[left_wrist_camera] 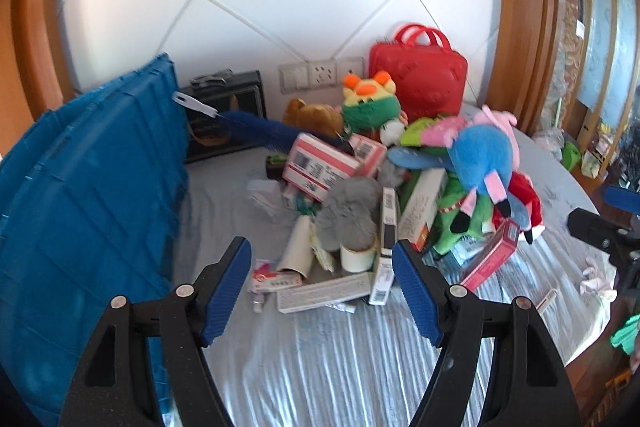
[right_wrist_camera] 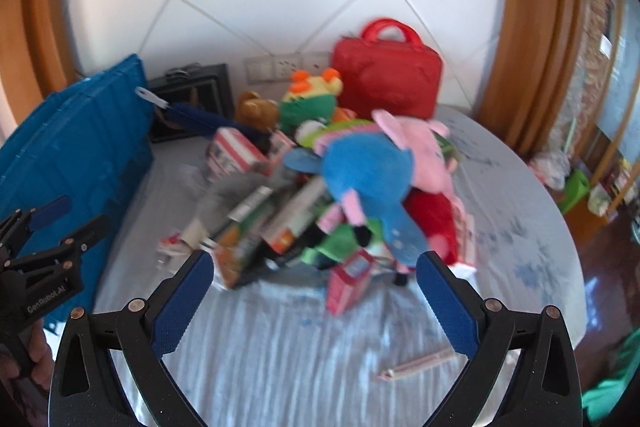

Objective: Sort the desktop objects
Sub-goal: 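Withdraw both grippers from the crate back to the pile, then grasp the white instruction leaflet with the left gripper while the right grasps the pink ointment box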

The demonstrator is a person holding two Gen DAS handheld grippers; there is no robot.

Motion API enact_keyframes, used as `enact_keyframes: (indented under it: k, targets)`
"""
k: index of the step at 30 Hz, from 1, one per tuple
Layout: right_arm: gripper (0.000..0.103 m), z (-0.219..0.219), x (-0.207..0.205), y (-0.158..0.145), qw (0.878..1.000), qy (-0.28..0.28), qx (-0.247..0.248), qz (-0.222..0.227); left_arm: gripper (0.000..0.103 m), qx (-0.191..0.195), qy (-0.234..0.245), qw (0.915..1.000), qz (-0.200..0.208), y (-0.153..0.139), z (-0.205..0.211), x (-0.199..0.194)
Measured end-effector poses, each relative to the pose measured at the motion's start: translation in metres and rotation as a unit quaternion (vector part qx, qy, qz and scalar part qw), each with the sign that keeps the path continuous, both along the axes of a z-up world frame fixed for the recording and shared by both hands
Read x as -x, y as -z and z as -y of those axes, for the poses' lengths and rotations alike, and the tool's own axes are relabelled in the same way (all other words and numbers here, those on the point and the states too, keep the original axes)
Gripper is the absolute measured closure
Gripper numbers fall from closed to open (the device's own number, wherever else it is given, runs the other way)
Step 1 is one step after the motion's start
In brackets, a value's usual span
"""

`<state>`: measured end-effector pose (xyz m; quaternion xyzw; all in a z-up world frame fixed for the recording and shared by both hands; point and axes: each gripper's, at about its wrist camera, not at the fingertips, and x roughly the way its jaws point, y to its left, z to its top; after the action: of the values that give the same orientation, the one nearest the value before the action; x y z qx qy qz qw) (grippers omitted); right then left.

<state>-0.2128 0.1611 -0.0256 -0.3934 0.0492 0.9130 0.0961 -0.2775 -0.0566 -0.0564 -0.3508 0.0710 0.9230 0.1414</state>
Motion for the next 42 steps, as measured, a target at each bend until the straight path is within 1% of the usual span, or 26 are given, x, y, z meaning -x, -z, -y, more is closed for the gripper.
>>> enact_keyframes:
  k: [3, 7, 11, 19, 21, 25, 26, 28, 30, 32, 34, 40, 42]
  targets:
    - [0.000, -0.028, -0.009, 0.022, 0.999, 0.024, 0.006, 0.023, 0.030, -0.001, 0.004, 0.9997, 0.025, 0.024, -0.012, 0.008]
    - [0.000, -0.059, -0.023, 0.048, 0.997, 0.054, 0.011, 0.050, 0.030, 0.002, -0.003, 0.9981, 0.062, 0.060, -0.022, 0.024]
    - [0.000, -0.085, -0.033, 0.076, 0.994, 0.080, 0.008, 0.080, 0.030, 0.011, -0.014, 0.9965, 0.082, 0.092, -0.024, 0.035]
    - [0.000, -0.119, -0.043, 0.128, 0.985, 0.107, 0.032, 0.135, 0.030, 0.033, -0.052, 0.9917, 0.113, 0.142, -0.014, 0.068]
    - [0.000, -0.123, -0.045, 0.138, 0.982, 0.113, 0.038, 0.146, 0.030, 0.046, -0.056, 0.9903, 0.118, 0.154, -0.012, 0.078]
    - [0.000, -0.129, -0.046, 0.153, 0.978, 0.122, 0.045, 0.163, 0.030, 0.055, -0.054, 0.9880, 0.134, 0.174, -0.011, 0.095]
    - [0.000, -0.130, -0.047, 0.156, 0.977, 0.124, 0.045, 0.168, 0.030, 0.058, -0.055, 0.9875, 0.136, 0.178, -0.011, 0.098]
    - [0.000, -0.132, -0.047, 0.163, 0.974, 0.131, 0.046, 0.177, 0.030, 0.049, -0.057, 0.9887, 0.130, 0.178, -0.010, 0.103]
    - [0.000, -0.132, -0.048, 0.169, 0.973, 0.135, 0.047, 0.183, 0.030, 0.042, -0.052, 0.9884, 0.136, 0.179, -0.011, 0.110]
    - [0.000, -0.132, -0.049, 0.173, 0.971, 0.140, 0.049, 0.186, 0.030, 0.045, -0.045, 0.9889, 0.134, 0.179, -0.011, 0.112]
    - [0.000, -0.132, -0.050, 0.177, 0.970, 0.146, 0.053, 0.186, 0.030, 0.044, -0.040, 0.9887, 0.138, 0.179, -0.010, 0.111]
    - [0.000, -0.137, -0.055, 0.195, 0.963, 0.170, 0.072, 0.198, 0.030, 0.021, -0.029, 0.9865, 0.160, 0.182, 0.005, 0.099]
    - [0.000, -0.138, -0.057, 0.200, 0.961, 0.175, 0.081, 0.200, 0.030, 0.022, -0.024, 0.9860, 0.164, 0.183, 0.008, 0.094]
